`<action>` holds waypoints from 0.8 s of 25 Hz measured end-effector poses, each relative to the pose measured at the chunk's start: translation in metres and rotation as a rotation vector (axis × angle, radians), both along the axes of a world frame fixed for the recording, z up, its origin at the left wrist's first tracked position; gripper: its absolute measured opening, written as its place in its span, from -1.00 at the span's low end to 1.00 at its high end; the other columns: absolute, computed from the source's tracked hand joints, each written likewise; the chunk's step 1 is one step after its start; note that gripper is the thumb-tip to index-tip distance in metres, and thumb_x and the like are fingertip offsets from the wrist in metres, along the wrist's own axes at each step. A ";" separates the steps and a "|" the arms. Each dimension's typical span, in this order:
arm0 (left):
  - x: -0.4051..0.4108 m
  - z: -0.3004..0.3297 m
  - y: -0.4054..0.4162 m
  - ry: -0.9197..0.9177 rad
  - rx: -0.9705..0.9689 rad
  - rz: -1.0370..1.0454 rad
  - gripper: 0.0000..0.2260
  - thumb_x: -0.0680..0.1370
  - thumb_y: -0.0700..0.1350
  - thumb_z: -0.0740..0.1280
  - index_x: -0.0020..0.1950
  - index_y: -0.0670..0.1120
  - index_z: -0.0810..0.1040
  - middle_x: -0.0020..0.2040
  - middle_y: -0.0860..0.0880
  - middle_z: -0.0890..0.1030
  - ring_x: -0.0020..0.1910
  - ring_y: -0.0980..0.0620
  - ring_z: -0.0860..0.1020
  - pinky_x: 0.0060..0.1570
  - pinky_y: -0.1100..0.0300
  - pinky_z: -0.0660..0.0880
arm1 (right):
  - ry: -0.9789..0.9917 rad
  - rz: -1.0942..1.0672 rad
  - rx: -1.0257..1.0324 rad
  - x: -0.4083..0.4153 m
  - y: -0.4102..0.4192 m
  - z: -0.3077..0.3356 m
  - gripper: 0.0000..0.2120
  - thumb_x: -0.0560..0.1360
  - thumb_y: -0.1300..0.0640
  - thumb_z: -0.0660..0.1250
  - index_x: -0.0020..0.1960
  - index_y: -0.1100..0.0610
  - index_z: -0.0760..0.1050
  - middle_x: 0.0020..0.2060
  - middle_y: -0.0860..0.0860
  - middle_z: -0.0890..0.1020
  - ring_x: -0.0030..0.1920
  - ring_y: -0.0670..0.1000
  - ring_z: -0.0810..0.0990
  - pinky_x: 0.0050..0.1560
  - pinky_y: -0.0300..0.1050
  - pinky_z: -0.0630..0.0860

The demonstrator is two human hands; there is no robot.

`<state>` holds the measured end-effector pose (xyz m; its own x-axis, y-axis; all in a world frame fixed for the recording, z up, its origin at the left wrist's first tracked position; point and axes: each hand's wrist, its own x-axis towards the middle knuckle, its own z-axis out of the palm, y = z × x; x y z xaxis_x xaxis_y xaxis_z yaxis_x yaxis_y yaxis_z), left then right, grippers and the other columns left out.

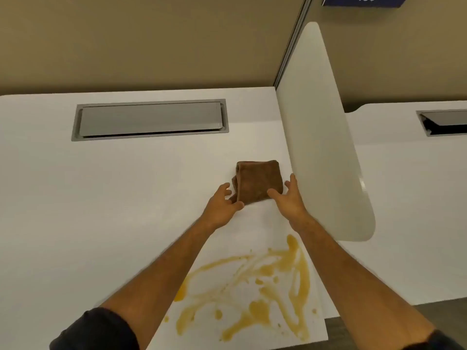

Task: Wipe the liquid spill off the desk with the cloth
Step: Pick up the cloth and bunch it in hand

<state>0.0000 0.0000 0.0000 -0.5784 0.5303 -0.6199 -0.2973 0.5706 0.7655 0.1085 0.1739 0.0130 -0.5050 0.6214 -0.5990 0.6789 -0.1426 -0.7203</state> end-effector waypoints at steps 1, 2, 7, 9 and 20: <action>0.000 -0.004 0.005 -0.032 0.018 0.004 -0.29 0.59 -0.15 0.48 0.67 -0.05 0.22 0.56 -0.07 0.43 0.42 -0.07 0.54 0.24 0.14 0.47 | 0.014 -0.026 0.003 -0.003 0.001 -0.008 -0.16 0.59 0.11 0.39 0.66 0.06 -0.08 0.53 0.06 0.34 0.44 0.11 0.43 0.47 0.14 0.39; 0.000 -0.006 0.008 -0.046 0.025 -0.004 -0.31 0.59 -0.15 0.48 0.65 -0.05 0.24 0.56 -0.08 0.44 0.40 -0.06 0.54 0.24 0.15 0.47 | 0.001 -0.040 0.004 -0.006 0.001 -0.011 -0.21 0.58 0.11 0.40 0.64 0.09 0.01 0.46 0.09 0.42 0.36 0.11 0.50 0.42 0.15 0.45; -0.006 -0.015 0.005 -0.062 -0.030 0.069 -0.29 0.59 -0.11 0.49 0.66 -0.06 0.22 0.55 -0.08 0.42 0.47 -0.11 0.46 0.38 0.04 0.47 | -0.004 -0.074 -0.073 -0.006 -0.010 -0.023 -0.74 0.50 0.13 0.48 0.16 0.12 0.57 -0.02 0.10 0.68 0.02 0.13 0.67 0.06 0.03 0.64; -0.007 -0.010 0.000 -0.089 -0.013 0.067 -0.34 0.59 -0.14 0.49 0.63 -0.05 0.28 0.49 -0.11 0.48 0.37 -0.07 0.51 0.22 0.17 0.52 | 0.044 -0.091 -0.056 -0.005 -0.019 -0.020 -0.79 0.51 0.24 0.42 0.13 0.13 0.55 -0.03 0.07 0.64 0.05 0.19 0.66 0.12 0.12 0.64; -0.013 0.104 -0.068 0.264 0.036 -0.117 -0.07 0.48 -0.01 0.61 0.70 0.09 0.12 0.60 0.11 0.30 0.53 0.03 0.33 0.39 0.15 0.40 | 0.328 0.311 0.041 -0.002 -0.073 0.112 -0.81 0.65 0.12 0.29 0.25 0.04 0.54 0.13 -0.01 0.65 0.16 0.01 0.63 0.14 -0.15 0.59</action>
